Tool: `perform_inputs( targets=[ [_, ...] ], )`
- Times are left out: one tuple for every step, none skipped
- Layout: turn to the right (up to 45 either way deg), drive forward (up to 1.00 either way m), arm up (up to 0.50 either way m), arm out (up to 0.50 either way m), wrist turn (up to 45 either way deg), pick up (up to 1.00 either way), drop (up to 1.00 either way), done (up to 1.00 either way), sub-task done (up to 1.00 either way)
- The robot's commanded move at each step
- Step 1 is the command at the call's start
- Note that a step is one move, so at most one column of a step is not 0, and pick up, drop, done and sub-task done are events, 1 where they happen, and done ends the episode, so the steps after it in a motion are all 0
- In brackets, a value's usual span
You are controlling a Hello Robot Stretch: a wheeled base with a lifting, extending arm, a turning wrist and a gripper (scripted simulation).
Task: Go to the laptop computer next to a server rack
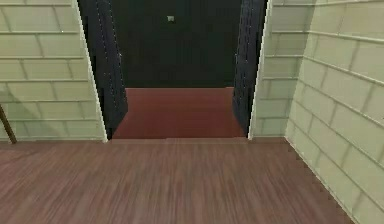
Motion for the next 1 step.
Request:
perform_inputs(
  targets=[
    [-45.0,0.00,0.00,0.00,0.0,0.00,0.00,0.00,0.00]
  ],
)
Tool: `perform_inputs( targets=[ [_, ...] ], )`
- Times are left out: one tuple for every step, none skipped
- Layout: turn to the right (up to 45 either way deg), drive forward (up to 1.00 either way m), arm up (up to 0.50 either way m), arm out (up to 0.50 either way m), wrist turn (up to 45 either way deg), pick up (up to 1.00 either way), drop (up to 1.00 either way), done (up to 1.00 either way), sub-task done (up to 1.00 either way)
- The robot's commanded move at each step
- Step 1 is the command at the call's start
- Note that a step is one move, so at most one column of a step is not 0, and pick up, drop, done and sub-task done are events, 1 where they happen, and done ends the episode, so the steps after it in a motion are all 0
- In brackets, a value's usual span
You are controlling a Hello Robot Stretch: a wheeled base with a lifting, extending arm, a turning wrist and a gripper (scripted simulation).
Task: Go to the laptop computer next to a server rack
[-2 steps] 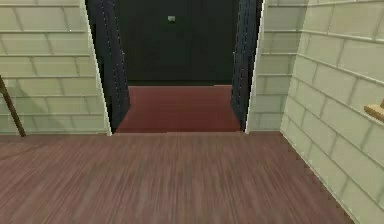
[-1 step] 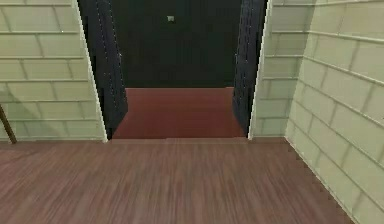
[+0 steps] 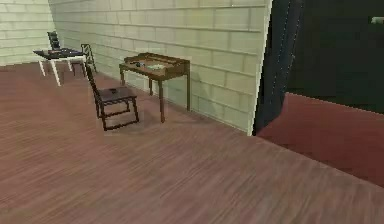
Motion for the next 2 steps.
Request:
perform_inputs(
  targets=[
    [-39.0,0.00,0.00,0.00,0.0,0.00,0.00,0.00,0.00],
    [0.0,1.00,0.00,0.00,0.0,0.00,0.00,0.00,0.00]
  ],
)
